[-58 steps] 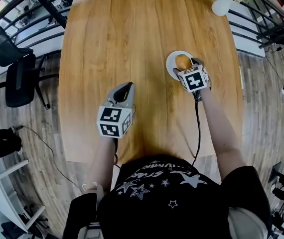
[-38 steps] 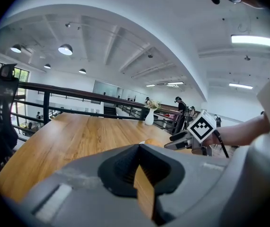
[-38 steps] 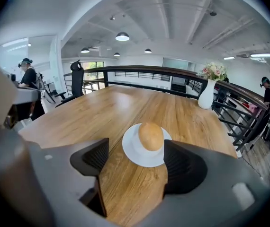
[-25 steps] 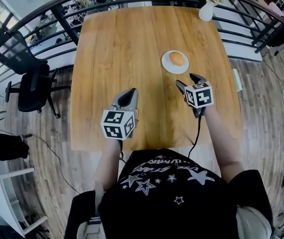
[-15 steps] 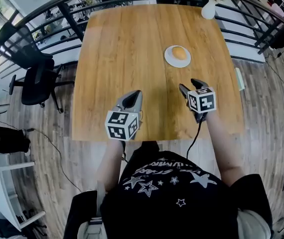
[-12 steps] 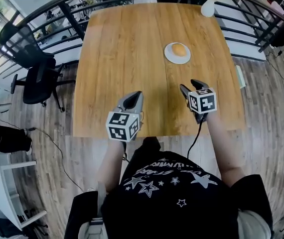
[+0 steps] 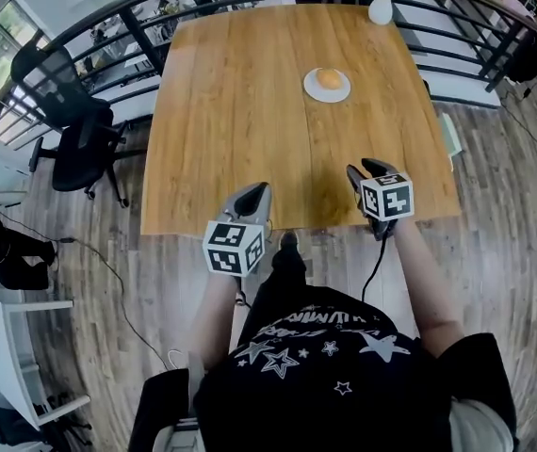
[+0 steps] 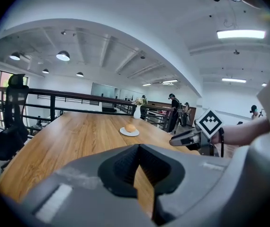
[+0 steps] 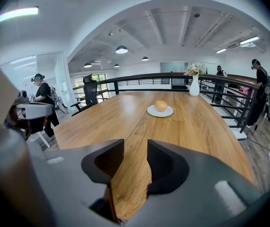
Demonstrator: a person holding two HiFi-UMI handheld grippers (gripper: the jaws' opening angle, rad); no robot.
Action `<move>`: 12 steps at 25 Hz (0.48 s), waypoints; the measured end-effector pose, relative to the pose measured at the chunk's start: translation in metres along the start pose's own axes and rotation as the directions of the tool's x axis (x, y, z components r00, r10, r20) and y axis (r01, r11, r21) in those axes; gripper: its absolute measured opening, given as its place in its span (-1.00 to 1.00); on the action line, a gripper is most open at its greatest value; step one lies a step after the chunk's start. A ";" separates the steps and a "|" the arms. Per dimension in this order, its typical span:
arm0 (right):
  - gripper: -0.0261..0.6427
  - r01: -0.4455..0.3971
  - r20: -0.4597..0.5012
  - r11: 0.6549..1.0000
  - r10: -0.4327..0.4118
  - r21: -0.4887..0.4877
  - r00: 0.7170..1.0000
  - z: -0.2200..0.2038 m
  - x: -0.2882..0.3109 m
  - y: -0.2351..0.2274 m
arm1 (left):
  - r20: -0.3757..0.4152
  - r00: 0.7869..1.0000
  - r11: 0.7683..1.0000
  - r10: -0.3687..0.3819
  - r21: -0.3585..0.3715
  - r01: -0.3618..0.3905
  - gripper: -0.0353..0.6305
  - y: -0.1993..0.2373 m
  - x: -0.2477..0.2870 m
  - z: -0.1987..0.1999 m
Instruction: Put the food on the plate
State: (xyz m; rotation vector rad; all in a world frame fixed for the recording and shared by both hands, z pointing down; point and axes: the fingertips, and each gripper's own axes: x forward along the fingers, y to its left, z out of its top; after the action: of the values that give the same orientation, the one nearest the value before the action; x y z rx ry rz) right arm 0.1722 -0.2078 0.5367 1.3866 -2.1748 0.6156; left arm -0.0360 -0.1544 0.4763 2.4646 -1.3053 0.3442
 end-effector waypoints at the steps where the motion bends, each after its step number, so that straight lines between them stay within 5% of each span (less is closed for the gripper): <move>1: -0.47 0.004 0.002 1.000 -0.004 0.005 1.000 -0.004 -0.005 0.001 | 0.001 1.000 1.000 0.005 -0.005 -0.005 -0.89 -0.003 -0.006 -0.003; 12: -0.91 -0.009 0.039 0.997 0.006 0.080 0.999 -0.047 -0.055 0.020 | -0.018 0.999 0.999 0.029 -0.016 -0.029 -0.89 -0.046 -0.051 -0.032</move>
State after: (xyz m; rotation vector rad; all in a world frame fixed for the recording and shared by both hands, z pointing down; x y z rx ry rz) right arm 0.1808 -0.1336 0.5372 1.4431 -2.2090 0.6907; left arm -0.0280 -0.0794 0.4794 2.4262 -1.3326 0.3605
